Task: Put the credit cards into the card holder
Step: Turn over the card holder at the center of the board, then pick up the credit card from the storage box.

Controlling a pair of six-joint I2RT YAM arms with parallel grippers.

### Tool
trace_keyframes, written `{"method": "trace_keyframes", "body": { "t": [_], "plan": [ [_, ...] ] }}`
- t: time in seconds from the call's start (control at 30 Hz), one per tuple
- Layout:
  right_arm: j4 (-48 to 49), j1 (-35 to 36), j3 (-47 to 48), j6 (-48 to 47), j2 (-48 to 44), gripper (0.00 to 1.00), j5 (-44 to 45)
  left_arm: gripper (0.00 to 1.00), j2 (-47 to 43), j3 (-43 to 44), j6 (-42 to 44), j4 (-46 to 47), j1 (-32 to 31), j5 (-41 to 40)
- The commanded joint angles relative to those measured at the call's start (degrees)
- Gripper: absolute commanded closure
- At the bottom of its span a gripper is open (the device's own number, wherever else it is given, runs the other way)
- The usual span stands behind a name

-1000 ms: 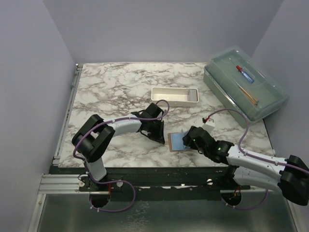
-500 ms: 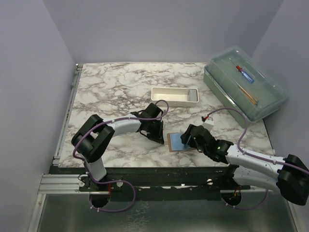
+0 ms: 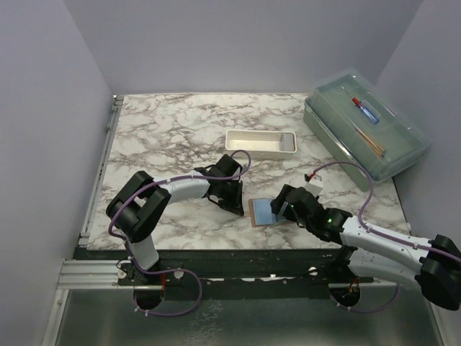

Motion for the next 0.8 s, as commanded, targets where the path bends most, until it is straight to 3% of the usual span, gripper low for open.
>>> {"method": "trace_keyframes", "body": {
  "t": [0.0,0.17,0.3,0.37,0.5,0.77],
  "plan": [
    [-11.23,-0.31,5.5,2.3,0.02,0.16,5.49,1.0,-2.2,-1.48,0.46,-0.79,0.62,-0.77],
    [-15.95,-1.13,13.41,-3.54,4.59,0.2,5.17,1.0,-4.66,-3.31,-0.37,-0.99,2.44,-0.9],
    [-16.71,-9.02,22.82,-12.59,11.8,0.25,-2.97,0.95,-7.35,-4.27,-0.49,-1.29,4.09,-0.15],
    [-15.37,-9.86,27.14,-17.71,14.29,0.23,-2.97,0.89,-8.44,-4.22,-0.49,-1.53,4.7,0.42],
    [-19.9,-16.11,39.15,-24.44,24.93,0.21,-4.16,0.63,-10.58,-3.86,-0.18,-2.45,5.65,1.34],
    [-30.29,-19.68,61.01,-32.43,47.87,0.2,9.82,0.35,-15.63,-4.1,0.91,-4.04,6.88,1.81]
  ]
}}
